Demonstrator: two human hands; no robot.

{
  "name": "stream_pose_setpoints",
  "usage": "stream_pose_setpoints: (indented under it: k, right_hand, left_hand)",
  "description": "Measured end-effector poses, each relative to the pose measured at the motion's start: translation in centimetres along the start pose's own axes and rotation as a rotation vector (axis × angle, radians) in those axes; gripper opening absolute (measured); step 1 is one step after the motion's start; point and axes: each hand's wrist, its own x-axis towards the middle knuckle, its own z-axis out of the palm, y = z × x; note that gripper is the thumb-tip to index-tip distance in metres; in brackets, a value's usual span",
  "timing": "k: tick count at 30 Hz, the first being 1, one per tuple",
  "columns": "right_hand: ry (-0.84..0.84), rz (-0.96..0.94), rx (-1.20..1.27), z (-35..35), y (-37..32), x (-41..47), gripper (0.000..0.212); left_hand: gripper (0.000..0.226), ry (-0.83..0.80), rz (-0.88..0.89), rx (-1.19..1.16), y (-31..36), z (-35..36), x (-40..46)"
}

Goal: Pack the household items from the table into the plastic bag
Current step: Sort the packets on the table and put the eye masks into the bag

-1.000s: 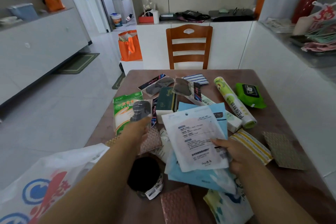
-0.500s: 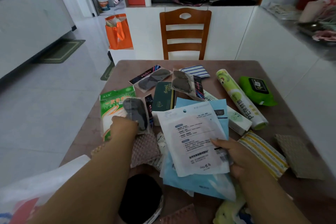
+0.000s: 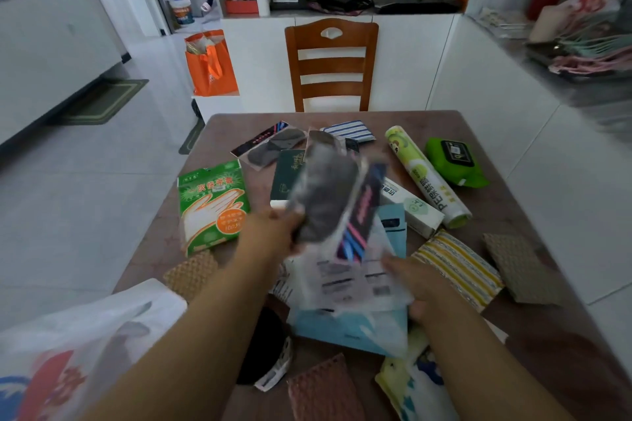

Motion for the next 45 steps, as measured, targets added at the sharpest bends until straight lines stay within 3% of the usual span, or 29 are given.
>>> stream_pose_setpoints:
  k: [3, 5, 8, 13, 16, 21, 26, 29, 33, 37, 41, 43, 45]
  right_hand:
    - [0.049, 0.013, 0.145, -0.4, 0.0, 0.3, 0.045]
    - [0.042, 0.069, 0.141, 0.1, 0.2, -0.1, 0.055]
    - [0.088, 0.071, 0.031, 1.1, 0.5, -0.8, 0.042]
    - [0.164, -0.030, -0.017, 1.3, 0.2, -1.1, 0.035]
    - [0.161, -0.066, -0.013, 1.0, -0.9, -1.6, 0.026]
    - [0.144, -0.032, -0.024, 0.3, -2.3, -1.7, 0.021]
    - [0.134, 0.042, -0.088, -0.3, -2.7, -0.8, 0.021]
    - [0.127, 0.083, -0.094, -0.8, -2.6, 0.0, 0.023]
    - [0.102, 0.119, -0.080, -0.9, -2.6, 0.6, 0.012]
    - [0.046, 0.180, -0.011, -1.1, -2.5, 0.7, 0.015]
    - [-0.009, 0.185, 0.238, -1.7, -2.7, 0.7, 0.058]
    - [-0.005, 0.163, 0.328, -2.0, -3.0, 0.4, 0.074]
    - [-0.013, 0.119, 0.350, -2.1, -3.4, 0.1, 0.076]
  left_hand:
    - [0.017, -0.147, -0.059, 0.362, -4.0, 1.8, -0.5]
    - [0.023, -0.192, 0.058, 0.698, -5.3, 2.1, -0.6]
    - [0.027, -0.185, 0.237, 0.976, -5.0, 2.5, -1.5]
    - [0.027, -0.113, 0.236, 0.795, -2.8, 0.8, -0.4]
    - [0.022, 0.122, 0.231, 0.503, -1.3, -0.5, 1.2]
    - [0.044, 0.126, 0.320, 0.560, 2.0, 1.7, 6.6]
    - [0.047, -0.093, 0.328, 0.974, 4.7, 5.5, 11.9]
    - [0.064, -0.180, 0.383, 1.162, 4.9, 7.3, 13.6]
    - [0.054, -0.300, 0.499, 1.452, 4.0, 7.6, 15.5]
    - [0.042, -0.294, 0.687, 1.236, 5.0, 6.6, 12.9]
    - [0.041, -0.291, 0.998, 0.984, 4.8, 4.6, 5.4]
    - [0.053, -0.416, 1.105, 1.010, 3.0, 4.1, 2.1]
    - [0.055, -0.595, 1.079, 1.130, 0.4, 4.4, 0.3]
